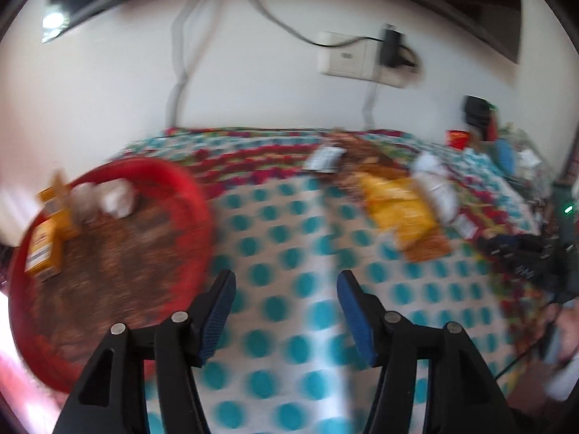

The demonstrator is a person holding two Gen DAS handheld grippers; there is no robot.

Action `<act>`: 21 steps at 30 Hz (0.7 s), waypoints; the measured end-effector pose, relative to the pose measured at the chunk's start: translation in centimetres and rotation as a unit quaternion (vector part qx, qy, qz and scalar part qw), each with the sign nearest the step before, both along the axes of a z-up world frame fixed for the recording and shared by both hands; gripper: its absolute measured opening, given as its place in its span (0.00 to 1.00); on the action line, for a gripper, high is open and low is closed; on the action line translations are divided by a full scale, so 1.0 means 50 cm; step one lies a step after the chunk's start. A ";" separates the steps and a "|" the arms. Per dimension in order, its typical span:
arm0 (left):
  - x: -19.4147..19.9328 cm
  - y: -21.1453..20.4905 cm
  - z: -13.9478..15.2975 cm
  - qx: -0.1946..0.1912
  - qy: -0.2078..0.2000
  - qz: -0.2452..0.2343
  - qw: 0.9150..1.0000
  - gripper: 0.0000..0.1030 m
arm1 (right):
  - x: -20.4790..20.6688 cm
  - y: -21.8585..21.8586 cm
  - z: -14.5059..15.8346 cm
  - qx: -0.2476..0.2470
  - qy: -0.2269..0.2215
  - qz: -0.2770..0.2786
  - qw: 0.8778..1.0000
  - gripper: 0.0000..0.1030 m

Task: Organize objects
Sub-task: 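Grasp the yellow chip bag with the left gripper and lift it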

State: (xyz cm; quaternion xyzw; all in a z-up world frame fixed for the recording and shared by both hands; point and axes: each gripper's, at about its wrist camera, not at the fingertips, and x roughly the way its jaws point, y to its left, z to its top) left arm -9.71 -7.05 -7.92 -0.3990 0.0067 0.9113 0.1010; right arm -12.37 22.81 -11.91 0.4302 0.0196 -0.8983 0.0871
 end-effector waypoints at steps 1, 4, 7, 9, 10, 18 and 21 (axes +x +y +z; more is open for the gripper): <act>-0.014 0.022 0.003 0.002 -0.007 -0.009 1.000 0.60 | 0.001 0.004 -0.002 -0.007 0.000 0.001 1.000 0.27; -0.051 0.094 0.011 0.028 -0.031 -0.043 0.998 0.60 | 0.001 0.016 -0.002 -0.028 0.004 0.004 1.000 0.28; -0.088 0.173 0.004 0.005 -0.049 -0.070 0.996 0.60 | -0.004 0.020 -0.002 -0.036 0.008 0.007 0.999 0.30; -0.105 0.212 -0.005 -0.001 -0.058 -0.077 0.995 0.60 | -0.010 0.024 -0.003 -0.040 0.006 0.010 0.999 0.37; -0.116 0.229 -0.010 0.004 -0.066 -0.078 0.995 0.60 | -0.013 0.026 -0.005 -0.045 0.006 0.012 0.999 0.38; -0.195 0.252 -0.050 0.037 -0.101 -0.026 0.994 0.60 | -0.034 0.021 -0.008 -0.024 0.009 0.048 0.999 0.38; -0.205 0.252 -0.069 0.041 -0.106 -0.012 0.993 0.60 | -0.035 0.012 -0.008 -0.017 0.012 0.065 0.998 0.38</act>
